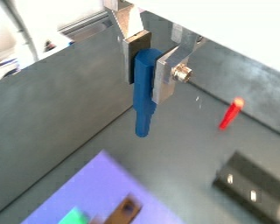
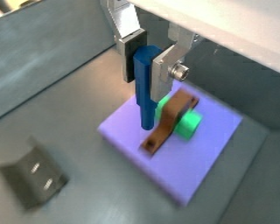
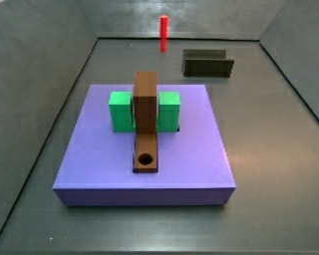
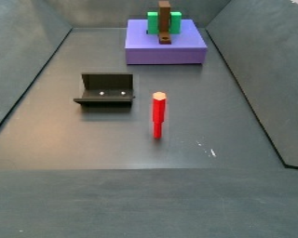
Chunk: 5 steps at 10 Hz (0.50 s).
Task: Pick up the blue object. Move up. Move to above the board. Insert the blue object.
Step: Move to above the board, then insert the blue object.
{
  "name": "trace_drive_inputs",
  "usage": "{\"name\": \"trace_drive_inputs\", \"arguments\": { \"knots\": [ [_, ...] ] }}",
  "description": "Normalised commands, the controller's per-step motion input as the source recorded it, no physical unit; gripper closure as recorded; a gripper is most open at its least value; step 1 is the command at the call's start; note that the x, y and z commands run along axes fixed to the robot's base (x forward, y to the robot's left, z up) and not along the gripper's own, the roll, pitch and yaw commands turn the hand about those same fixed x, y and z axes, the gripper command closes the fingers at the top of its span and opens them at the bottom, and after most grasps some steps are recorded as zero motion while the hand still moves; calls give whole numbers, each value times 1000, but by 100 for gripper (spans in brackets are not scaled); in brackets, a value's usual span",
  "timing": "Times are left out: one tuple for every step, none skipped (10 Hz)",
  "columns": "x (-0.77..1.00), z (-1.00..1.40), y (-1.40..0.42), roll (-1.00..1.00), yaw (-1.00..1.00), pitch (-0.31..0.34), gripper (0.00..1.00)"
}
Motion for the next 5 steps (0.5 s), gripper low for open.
{"name": "trace_drive_inputs", "arguments": {
  "knots": [
    [523,179,-1400,6,10,162,100],
    [348,119,-841,15,9,161,100],
    [197,68,-389,35,7,141,100],
    [122,46,-220,32,11,98,100],
    [6,-94,-49,0,0,-14,100]
  ]
}}
